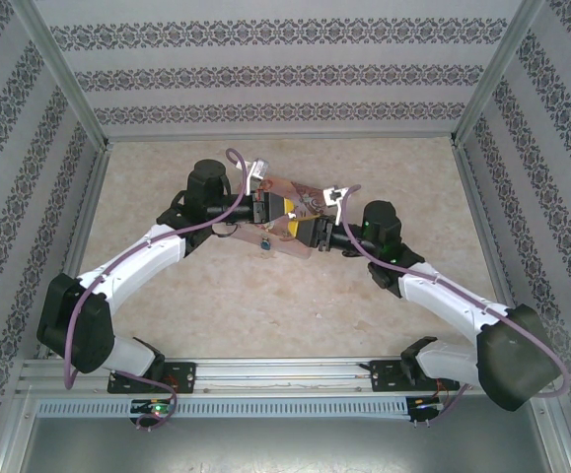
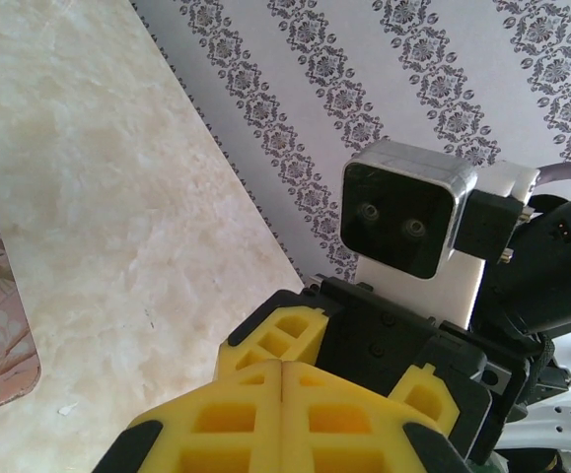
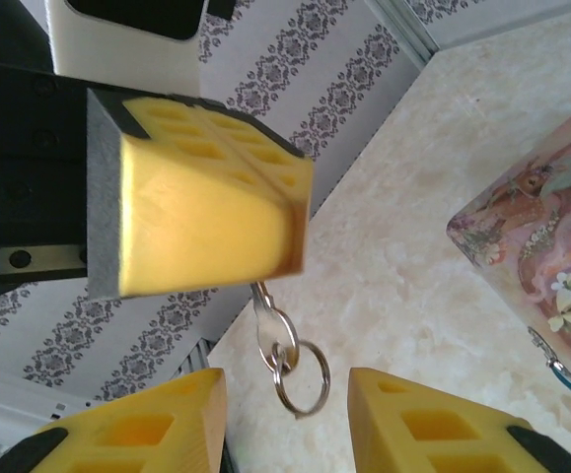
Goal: Unlock a padlock with a key
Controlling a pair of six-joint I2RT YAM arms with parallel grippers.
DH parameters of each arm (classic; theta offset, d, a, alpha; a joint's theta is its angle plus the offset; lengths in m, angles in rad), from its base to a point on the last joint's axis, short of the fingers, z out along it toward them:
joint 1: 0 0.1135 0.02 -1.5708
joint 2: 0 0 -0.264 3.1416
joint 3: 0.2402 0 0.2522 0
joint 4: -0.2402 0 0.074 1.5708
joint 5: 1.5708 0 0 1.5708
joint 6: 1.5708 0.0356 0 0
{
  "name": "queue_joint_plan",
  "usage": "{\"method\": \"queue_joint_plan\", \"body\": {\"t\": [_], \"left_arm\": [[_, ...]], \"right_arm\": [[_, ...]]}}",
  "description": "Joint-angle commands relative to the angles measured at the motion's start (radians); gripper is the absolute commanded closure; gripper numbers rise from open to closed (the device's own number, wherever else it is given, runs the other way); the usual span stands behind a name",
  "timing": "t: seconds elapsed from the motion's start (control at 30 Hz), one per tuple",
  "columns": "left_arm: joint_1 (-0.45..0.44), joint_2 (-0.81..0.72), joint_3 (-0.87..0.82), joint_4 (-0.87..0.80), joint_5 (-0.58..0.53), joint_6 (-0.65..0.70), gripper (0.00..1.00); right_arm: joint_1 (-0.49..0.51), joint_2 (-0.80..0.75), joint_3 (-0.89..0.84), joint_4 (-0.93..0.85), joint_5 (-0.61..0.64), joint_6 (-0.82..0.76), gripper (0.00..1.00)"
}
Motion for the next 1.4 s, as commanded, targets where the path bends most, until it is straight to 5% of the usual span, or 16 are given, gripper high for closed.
{"method": "queue_joint_plan", "body": {"t": [0.0,0.2,0.9,1.2,1.37], "left_arm": [[0.012,-0.027,-0.01,0.057,0.022,-0.003,1.0],[0.014,-0.027,-0.012,0.057,0.024,-0.003,1.0],[0.029,-0.033,-0.017,0.069,0.028,-0.004,1.0],[0.093,-0.101,-0.052,0.006,-0.044,0.033,0.46],[0.146,-0.2,-0.143,-0.045,-0.163,0.074,0.32]], "right_arm": [[0.008,0.004,0.038,0.056,-0.017,0.008,0.64],[-0.001,-0.004,0.038,0.06,-0.003,0.008,0.67],[-0.007,-0.005,0.024,0.028,0.016,-0.001,1.0],[-0.01,0.002,0.032,-0.09,0.089,-0.05,1.0],[-0.015,0.03,0.032,-0.144,0.151,-0.067,1.0]]}}
